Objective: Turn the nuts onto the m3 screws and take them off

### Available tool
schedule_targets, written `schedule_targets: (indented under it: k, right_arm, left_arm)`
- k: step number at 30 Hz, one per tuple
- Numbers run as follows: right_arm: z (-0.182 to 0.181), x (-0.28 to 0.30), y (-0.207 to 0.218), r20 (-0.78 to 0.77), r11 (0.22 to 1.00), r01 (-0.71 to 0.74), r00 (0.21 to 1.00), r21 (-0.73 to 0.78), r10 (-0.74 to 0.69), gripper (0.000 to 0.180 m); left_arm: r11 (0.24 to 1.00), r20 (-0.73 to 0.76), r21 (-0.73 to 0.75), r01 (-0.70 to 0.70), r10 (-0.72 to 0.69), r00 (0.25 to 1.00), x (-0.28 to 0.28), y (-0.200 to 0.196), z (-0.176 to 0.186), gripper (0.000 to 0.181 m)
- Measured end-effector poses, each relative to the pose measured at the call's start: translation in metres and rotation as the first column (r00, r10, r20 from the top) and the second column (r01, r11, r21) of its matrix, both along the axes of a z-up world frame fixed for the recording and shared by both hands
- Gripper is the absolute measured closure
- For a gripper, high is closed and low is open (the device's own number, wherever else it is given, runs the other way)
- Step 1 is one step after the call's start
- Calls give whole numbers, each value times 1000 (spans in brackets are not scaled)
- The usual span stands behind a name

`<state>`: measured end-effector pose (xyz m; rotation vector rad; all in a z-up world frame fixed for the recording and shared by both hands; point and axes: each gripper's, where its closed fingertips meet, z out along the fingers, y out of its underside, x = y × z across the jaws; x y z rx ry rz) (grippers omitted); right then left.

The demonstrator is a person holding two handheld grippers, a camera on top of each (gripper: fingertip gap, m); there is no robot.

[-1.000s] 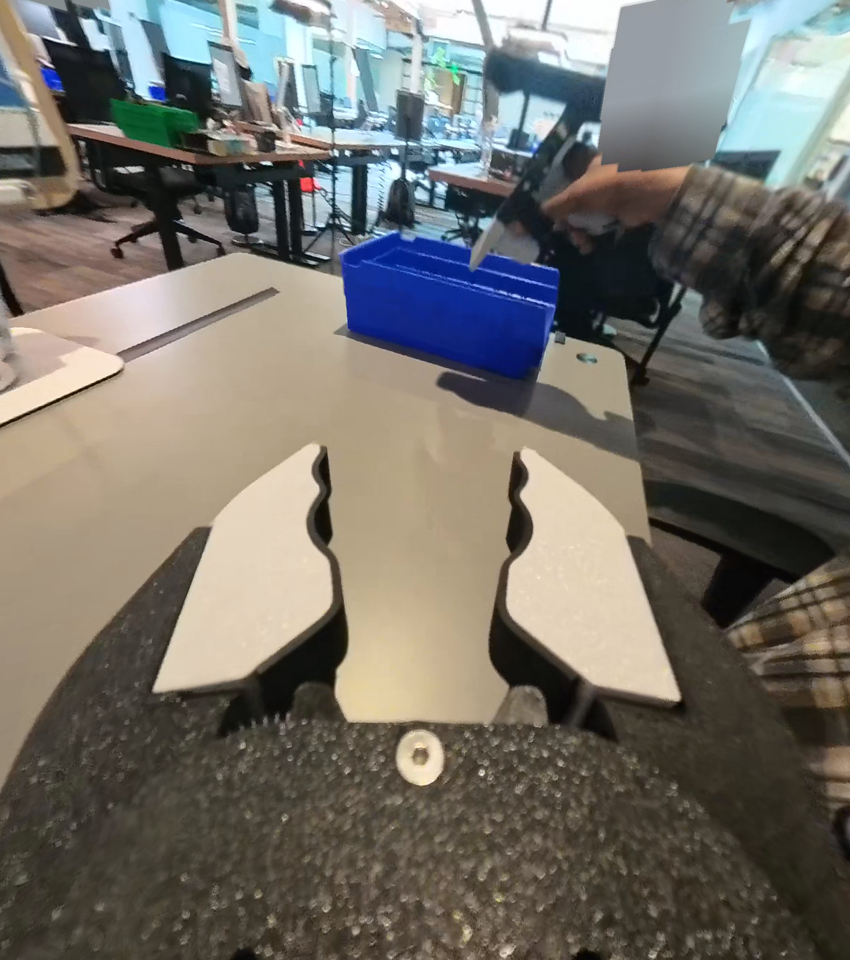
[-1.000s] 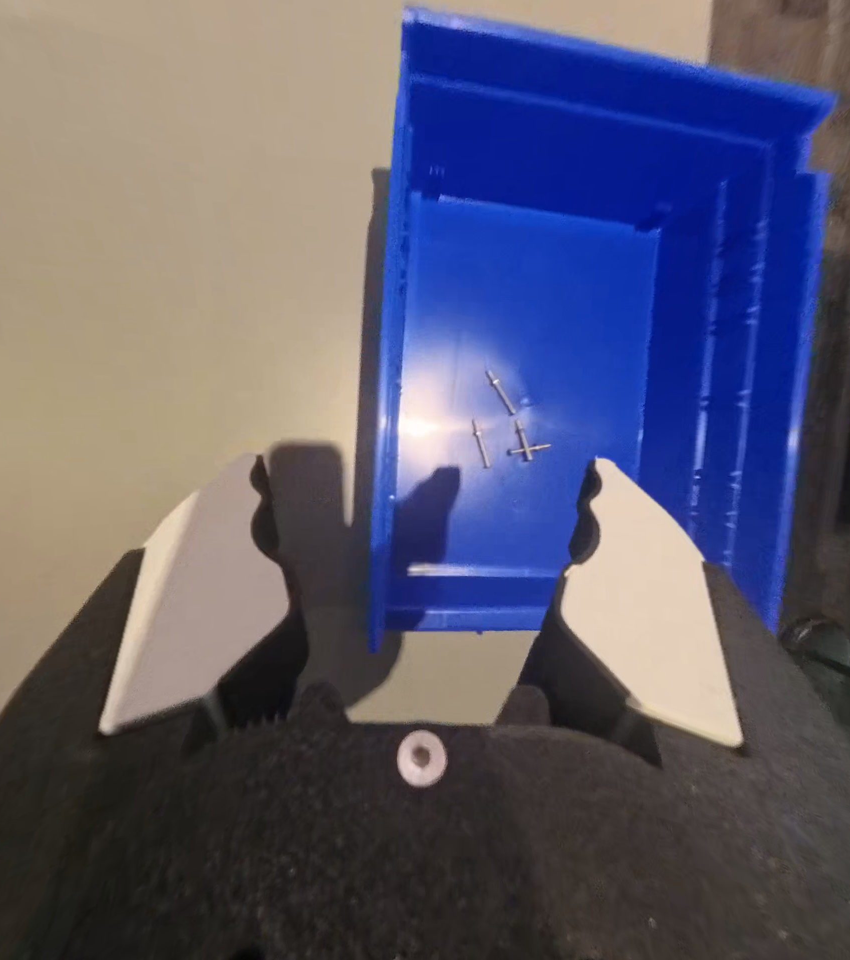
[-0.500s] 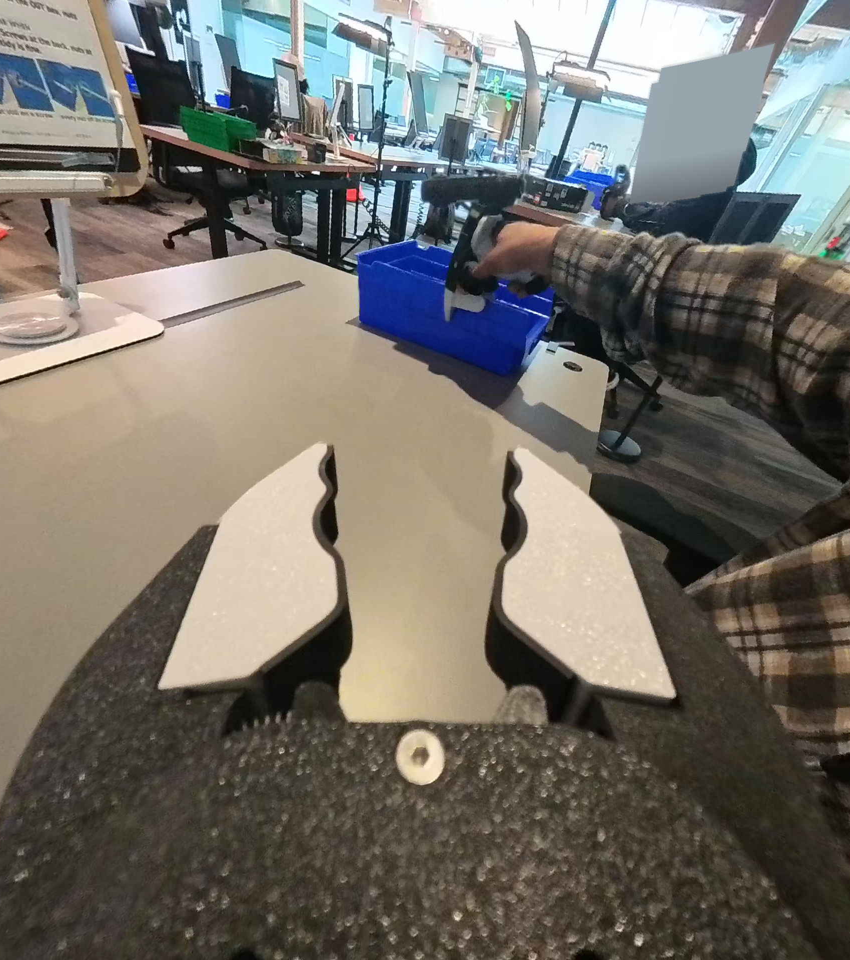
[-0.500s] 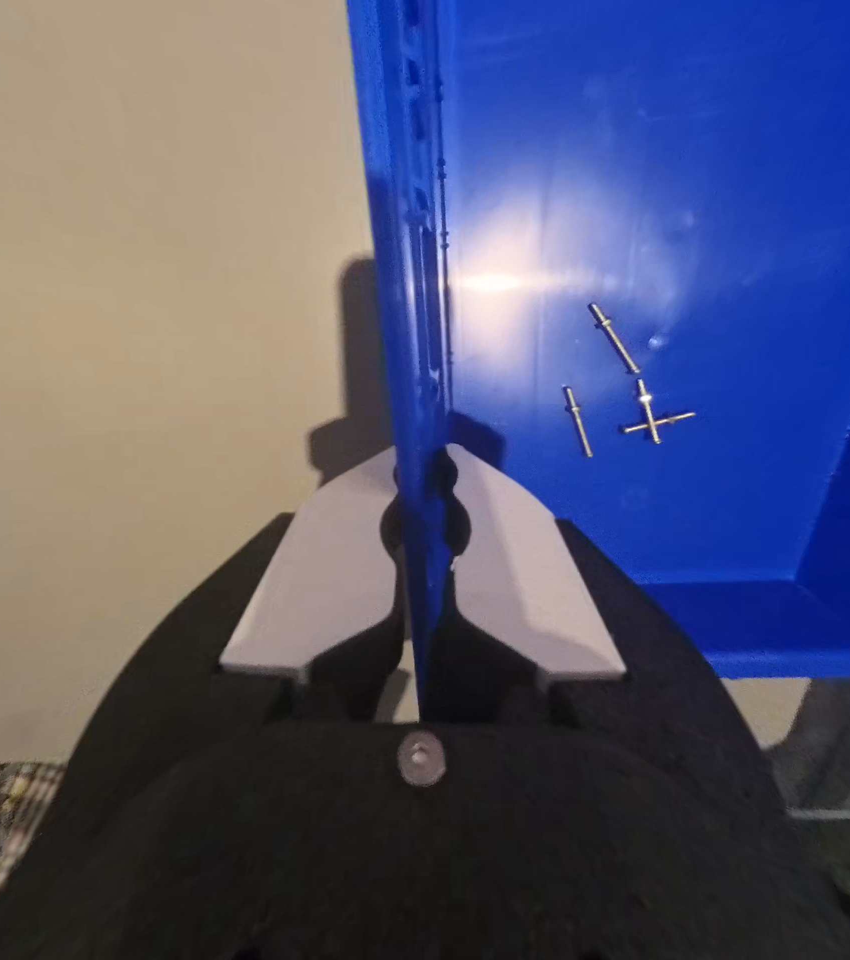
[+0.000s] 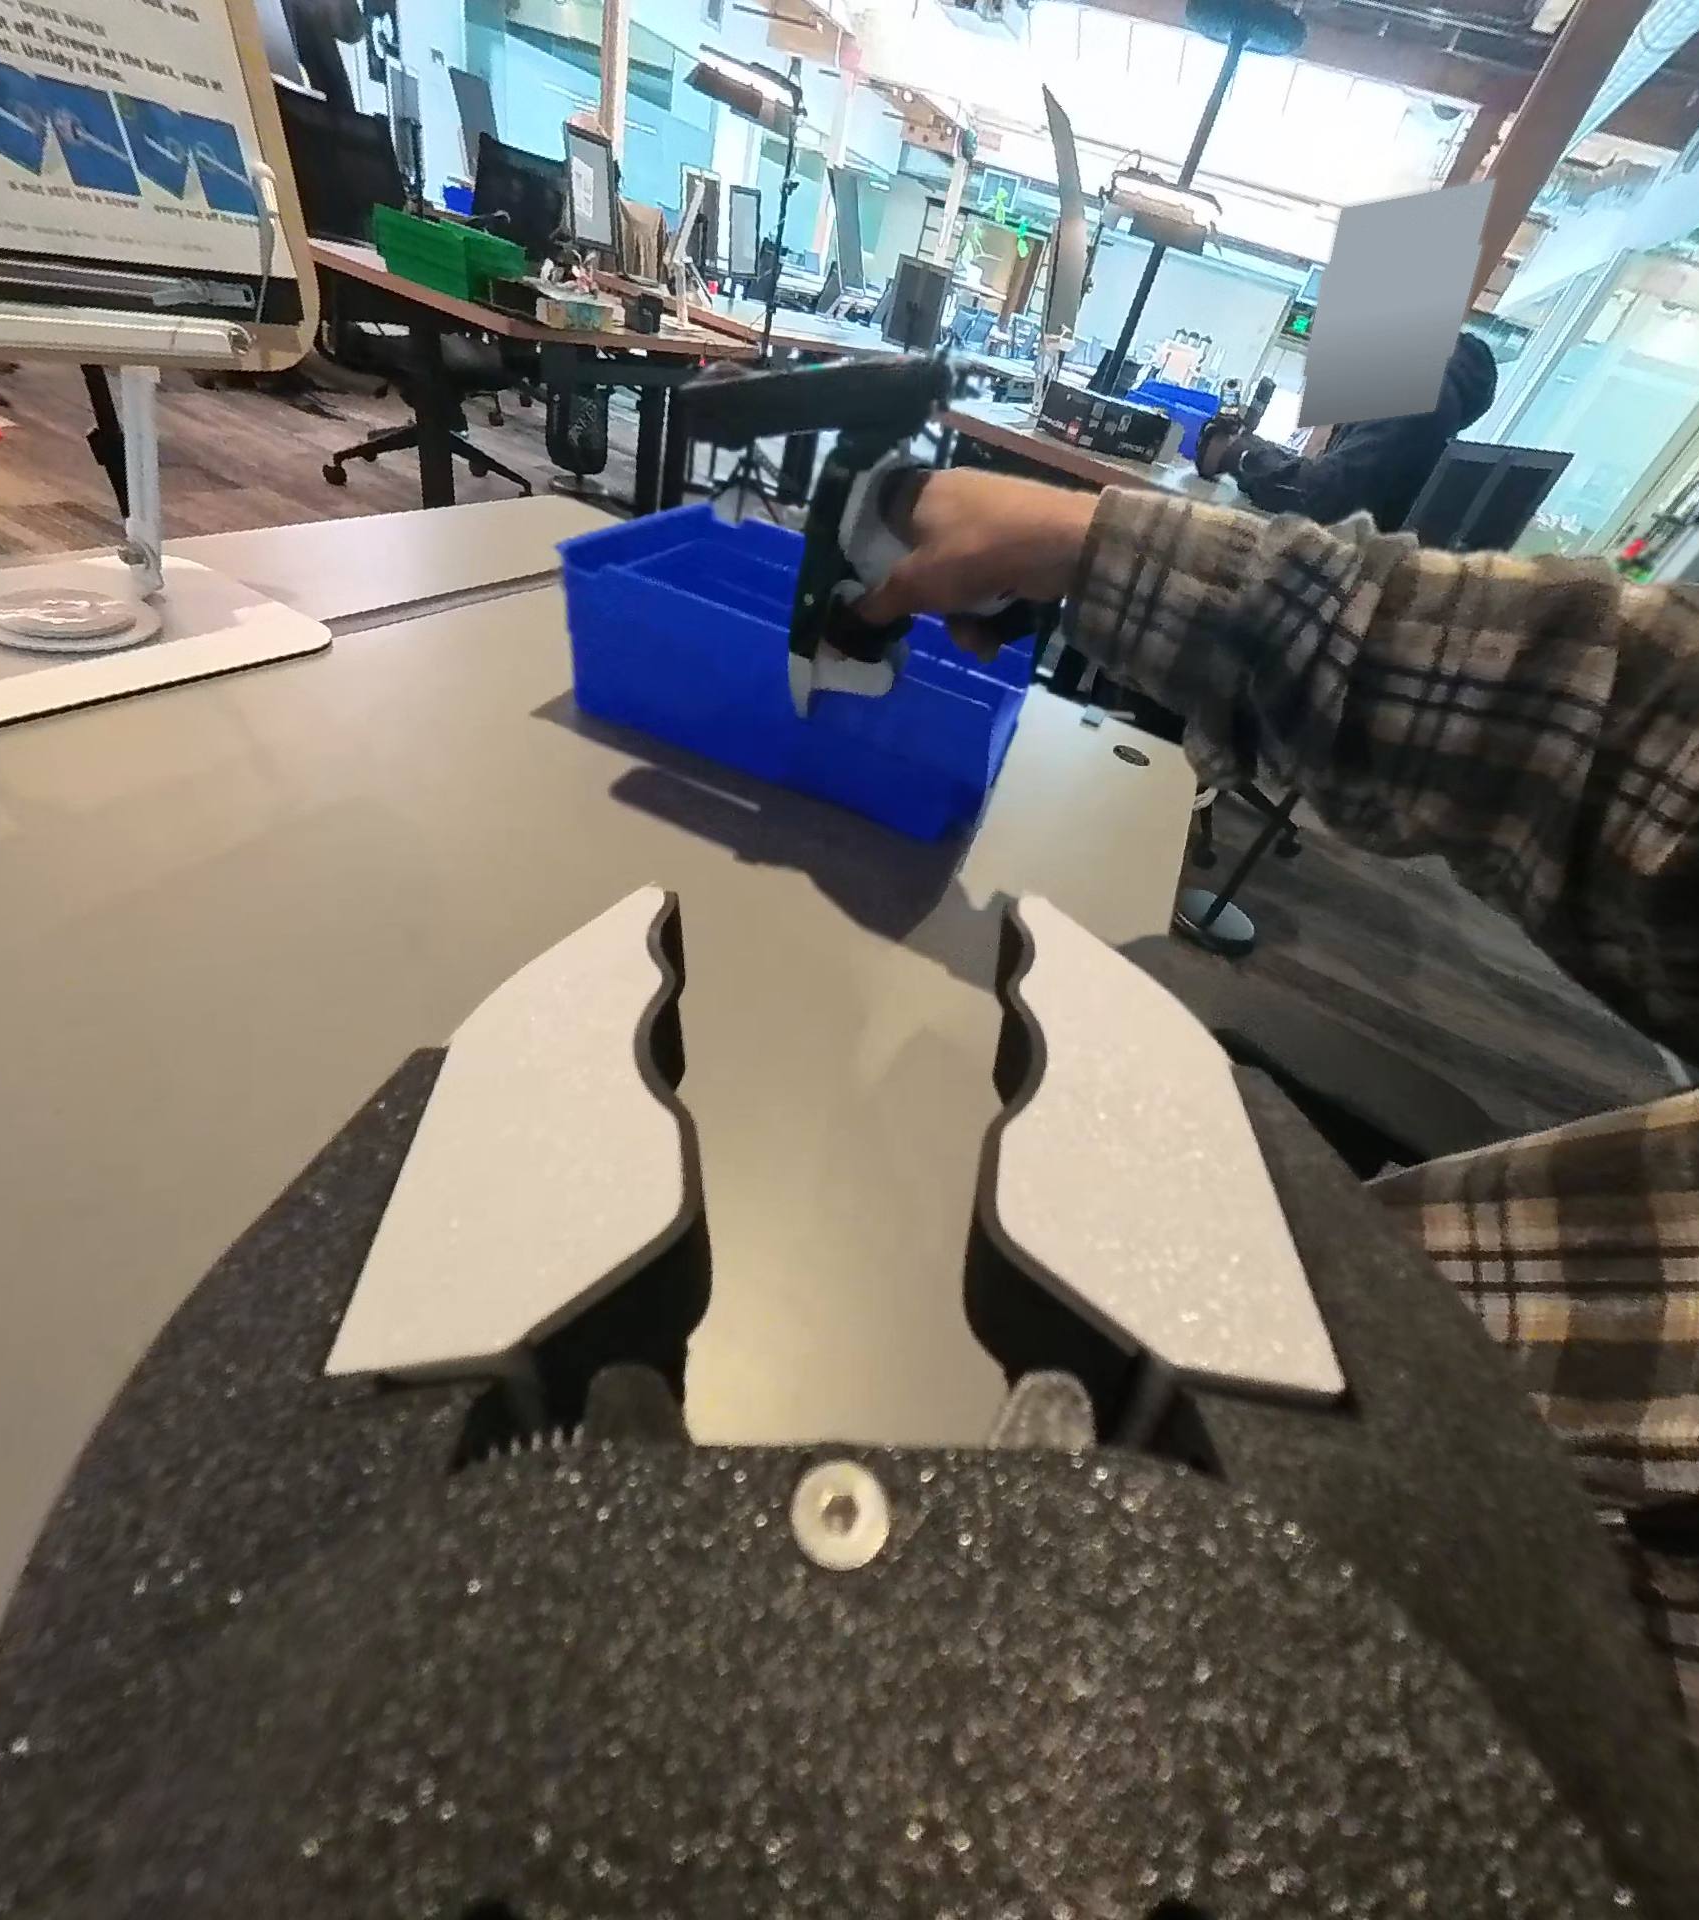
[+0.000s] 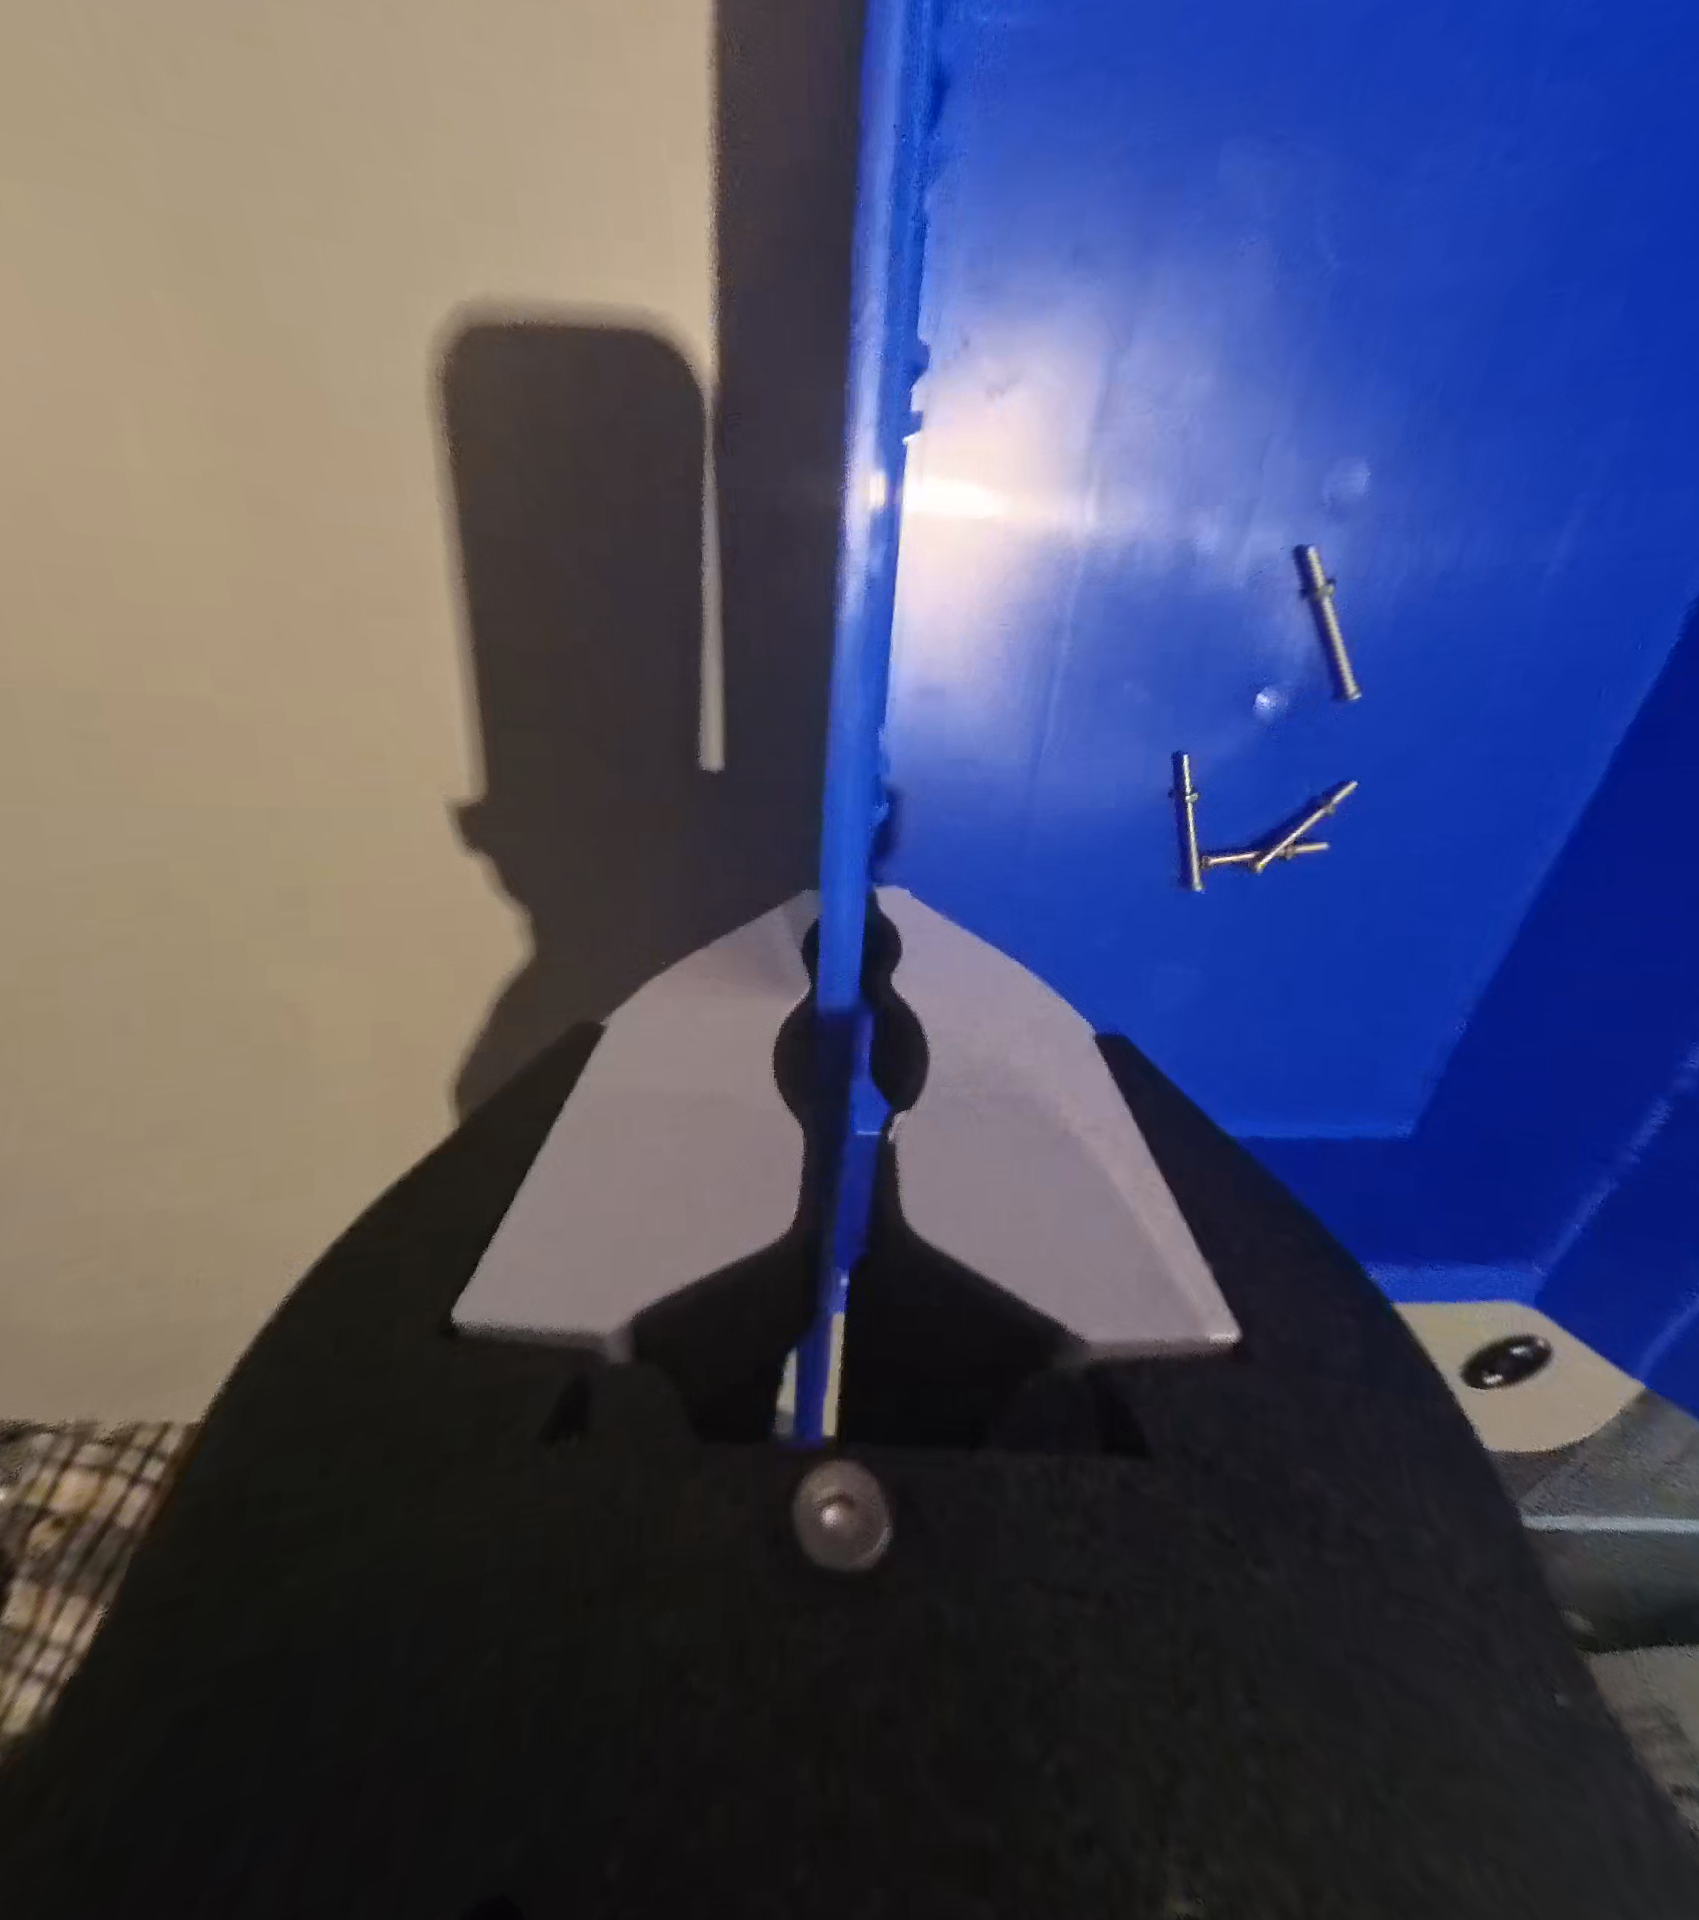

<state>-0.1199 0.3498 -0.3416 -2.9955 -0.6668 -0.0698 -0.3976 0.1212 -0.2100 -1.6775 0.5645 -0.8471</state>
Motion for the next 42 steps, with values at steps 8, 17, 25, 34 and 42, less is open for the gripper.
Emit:
schedule_targets:
  k: [8,17,25,34,42]
  right_arm:
    - [14,-95,-33,-56,989,-142,989,-46,140,129]
    - [94,13,45,-152,989,19,988,144,3,127]
    - [32,93,57,-213,991,130,969,11,-125,139]
    - [21,70,47,-195,996,82,977,-20,-84,175]
    - [22,6,13,-280,998,59,958,-33,-66,175]
  left_arm:
    - [1000,-14,5,24,-24,1000,3,-8,4,125]
    - [1000,14,-11,7,-7,1000,-12,-5,-2,125]
    - [999,16,-34,15,-14,1000,-6,10,-5,124]
    - [1000,-1,-24,9,-9,1000,-3,6,0,125]
    - [1000,10,-1,-4,4,1000,-8,-5,9,127]
